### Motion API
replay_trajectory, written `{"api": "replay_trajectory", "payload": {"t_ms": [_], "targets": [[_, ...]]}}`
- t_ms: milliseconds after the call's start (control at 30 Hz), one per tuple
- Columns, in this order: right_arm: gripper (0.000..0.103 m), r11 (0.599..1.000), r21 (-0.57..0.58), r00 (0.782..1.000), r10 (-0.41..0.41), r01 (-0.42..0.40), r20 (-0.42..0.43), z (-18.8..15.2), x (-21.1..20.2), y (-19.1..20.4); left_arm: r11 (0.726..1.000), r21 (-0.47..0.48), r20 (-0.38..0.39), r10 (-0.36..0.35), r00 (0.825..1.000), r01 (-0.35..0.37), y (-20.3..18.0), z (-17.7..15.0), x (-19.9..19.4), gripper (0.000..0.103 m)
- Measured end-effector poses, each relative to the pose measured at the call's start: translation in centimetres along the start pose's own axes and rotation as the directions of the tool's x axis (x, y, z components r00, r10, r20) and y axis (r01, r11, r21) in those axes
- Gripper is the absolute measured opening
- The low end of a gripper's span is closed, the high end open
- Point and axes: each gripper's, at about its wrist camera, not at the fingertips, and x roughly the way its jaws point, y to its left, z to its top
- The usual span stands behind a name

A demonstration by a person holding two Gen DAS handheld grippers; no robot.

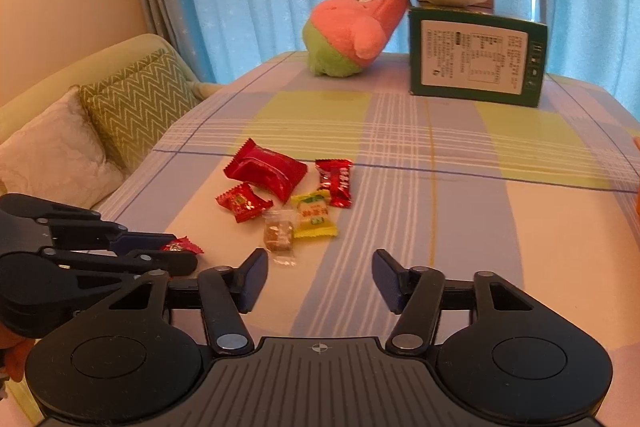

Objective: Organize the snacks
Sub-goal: 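Grasp a red-wrapped candy with the left tool while the right tool grasps the clear-wrapped brown candy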

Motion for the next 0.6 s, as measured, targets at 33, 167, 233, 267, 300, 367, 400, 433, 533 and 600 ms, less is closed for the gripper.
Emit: {"api": "replay_trajectory", "payload": {"t_ms": [33, 167, 233, 267, 300, 367, 400, 433, 533, 600], "targets": [[0.052, 1.0, -0.006, 1.0, 0.004, -0.004, 0.002, 0.1, 0.4, 0.2, 1.0, -0.013, 0.008, 0.007, 1.0, -0.007, 0.2, 0.0, -0.3, 0.016], [0.045, 0.999, -0.031, 1.0, 0.018, -0.018, 0.003, 0.4, 1.9, 1.3, 0.998, -0.052, 0.026, 0.035, 0.999, -0.033, 1.0, 0.0, -0.9, 0.016], [0.043, 0.999, -0.044, 1.0, 0.028, -0.028, 0.0, 0.4, 2.6, 1.7, 0.997, -0.07, 0.027, 0.043, 0.999, -0.041, 1.4, 0.0, -1.0, 0.016], [0.041, 0.998, -0.051, 0.999, 0.032, -0.032, -0.002, 0.4, 3.0, 2.0, 0.996, -0.079, 0.027, 0.046, 0.999, -0.044, 1.5, 0.0, -1.0, 0.016], [0.04, 0.998, -0.056, 0.999, 0.032, -0.032, -0.003, 0.4, 3.4, 2.2, 0.995, -0.085, 0.029, 0.048, 0.998, -0.045, 1.7, -0.1, -1.1, 0.016], [0.039, 0.998, -0.058, 0.999, 0.034, -0.035, -0.007, 0.4, 4.0, 2.3, 0.994, -0.095, 0.031, 0.049, 0.998, -0.046, 1.9, -0.3, -1.1, 0.016], [0.037, 0.998, -0.058, 0.999, 0.033, -0.034, -0.009, 0.5, 4.3, 2.4, 0.994, -0.1, 0.032, 0.05, 0.998, -0.047, 2.0, -0.4, -1.1, 0.016], [0.037, 0.998, -0.06, 1.0, 0.03, -0.031, -0.009, 0.5, 4.6, 2.5, 0.993, -0.105, 0.033, 0.051, 0.998, -0.047, 2.1, -0.5, -1.1, 0.016], [0.032, 0.997, -0.067, 1.0, 0.025, -0.025, -0.005, 0.4, 5.1, 2.6, 0.992, -0.119, 0.03, 0.053, 0.998, -0.049, 2.3, -0.8, -1.0, 0.016], [0.021, 0.997, -0.078, 1.0, 0.018, -0.018, -0.002, 0.4, 5.1, 2.8, 0.991, -0.124, 0.027, 0.053, 0.998, -0.049, 2.3, -0.9, -1.1, 0.016]]}}
